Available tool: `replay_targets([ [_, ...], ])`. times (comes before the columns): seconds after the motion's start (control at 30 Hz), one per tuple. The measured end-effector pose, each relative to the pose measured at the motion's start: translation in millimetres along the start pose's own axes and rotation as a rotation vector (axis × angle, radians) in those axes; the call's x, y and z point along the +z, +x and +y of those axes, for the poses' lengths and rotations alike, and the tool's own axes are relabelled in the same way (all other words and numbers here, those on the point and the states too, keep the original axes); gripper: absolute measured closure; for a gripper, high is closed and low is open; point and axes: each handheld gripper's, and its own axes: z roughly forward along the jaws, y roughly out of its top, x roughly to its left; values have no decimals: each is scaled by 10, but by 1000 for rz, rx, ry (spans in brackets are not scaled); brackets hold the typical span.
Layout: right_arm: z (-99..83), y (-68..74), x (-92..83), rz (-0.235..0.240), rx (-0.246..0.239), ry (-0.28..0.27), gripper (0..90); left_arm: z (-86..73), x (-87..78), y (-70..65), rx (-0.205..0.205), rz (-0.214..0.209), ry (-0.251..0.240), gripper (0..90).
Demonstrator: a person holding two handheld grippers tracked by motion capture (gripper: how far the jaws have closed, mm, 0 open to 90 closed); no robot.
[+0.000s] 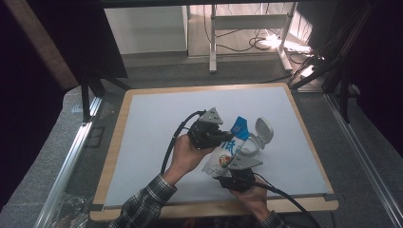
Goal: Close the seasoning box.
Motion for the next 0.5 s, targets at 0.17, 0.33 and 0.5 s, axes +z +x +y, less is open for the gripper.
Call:
replay_targets([
  [0.17, 7, -3, -5, 19, 2, -6, 606, 36, 38, 9, 1, 0, 6, 894],
  [0.33, 14, -14, -18, 22, 3, -4, 608, 62, 73, 20, 0, -5, 9, 894],
  [0.5, 14, -16, -17, 35, 8, -5, 616, 90, 125, 36, 4, -10, 22, 894],
])
